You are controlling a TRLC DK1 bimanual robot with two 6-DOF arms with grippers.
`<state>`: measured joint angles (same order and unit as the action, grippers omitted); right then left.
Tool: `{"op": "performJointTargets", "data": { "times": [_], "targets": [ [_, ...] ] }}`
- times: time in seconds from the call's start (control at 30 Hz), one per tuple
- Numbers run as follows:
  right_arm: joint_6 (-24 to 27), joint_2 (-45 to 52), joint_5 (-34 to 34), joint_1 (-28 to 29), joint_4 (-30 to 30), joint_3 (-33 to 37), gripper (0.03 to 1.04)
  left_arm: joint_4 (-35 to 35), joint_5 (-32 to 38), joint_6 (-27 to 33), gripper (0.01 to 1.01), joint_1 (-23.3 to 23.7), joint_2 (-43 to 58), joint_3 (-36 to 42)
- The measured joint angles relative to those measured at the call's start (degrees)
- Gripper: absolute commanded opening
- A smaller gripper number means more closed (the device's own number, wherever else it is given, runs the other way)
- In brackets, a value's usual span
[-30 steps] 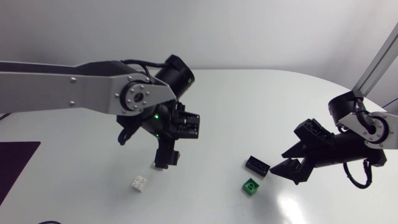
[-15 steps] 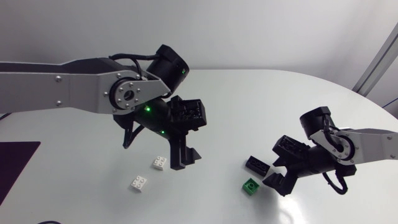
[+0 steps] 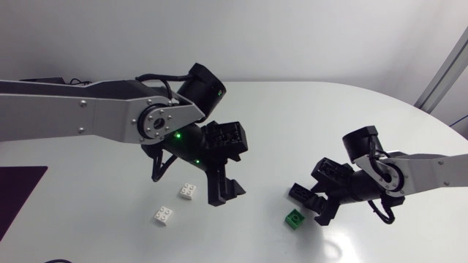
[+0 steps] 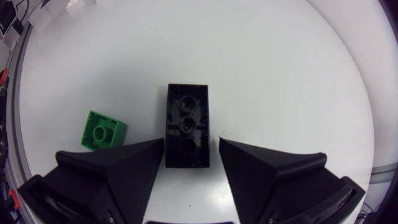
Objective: Separate the duplo bricks
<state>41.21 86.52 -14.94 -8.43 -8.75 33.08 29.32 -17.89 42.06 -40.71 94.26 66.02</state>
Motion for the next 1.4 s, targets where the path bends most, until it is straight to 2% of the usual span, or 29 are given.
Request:
{"op": "performJointTargets", "data": {
  "times": [0.2, 0.37, 0.5, 0.63, 0.77, 0.93, 1.03, 1.13, 1.27, 1.4],
  "targets": [
    [0.00, -0.07, -0.70, 0.17, -0.35, 0.02, 0.32, -1.05, -0.39, -0.15, 0.975, -0.31, 0.26, -0.72],
    [0.02, -0.17, -7.56, 2.23, -7.80, 1.75, 0.25, -2.95, -0.35, -0.15, 0.975, -1.09, 0.26, -2.01],
    [0.26, -0.07, -13.49, 5.09, -14.29, 5.42, 0.24, -4.79, 0.44, -0.13, 0.974, -2.05, 0.26, -2.56],
    [3.43, 1.60, -22.16, 8.98, -26.75, 12.31, 0.24, -10.36, 4.70, 0.35, 0.974, -4.09, 0.04, -5.44],
    [9.92, 4.57, -28.74, 12.20, -42.71, 20.76, 0.24, -13.33, 7.52, 2.19, 0.974, -7.10, -1.25, -8.72],
    [18.69, 9.94, -34.21, 12.55, -61.37, 29.68, 0.23, -18.34, 11.67, 5.84, 0.967, -10.08, -4.00, -11.43],
    [22.21, 15.23, -36.81, 12.55, -70.69, 34.84, 0.20, -23.06, 15.74, 7.72, 0.967, -12.11, -5.95, -13.18],
    [23.65, 19.50, -38.21, 11.76, -75.19, 37.83, 0.19, -32.33, 21.73, 10.19, 0.967, -14.53, -7.30, -15.82],
    [24.15, 20.83, -41.09, 7.69, -79.47, 38.05, 0.17, -46.42, 28.98, 15.21, 0.967, -17.55, -7.67, -21.40],
    [19.23, 20.61, -43.41, 2.99, -78.99, 38.36, 0.17, -54.69, 32.70, 19.61, 0.967, -19.26, -6.88, -25.66]
  ]
}}
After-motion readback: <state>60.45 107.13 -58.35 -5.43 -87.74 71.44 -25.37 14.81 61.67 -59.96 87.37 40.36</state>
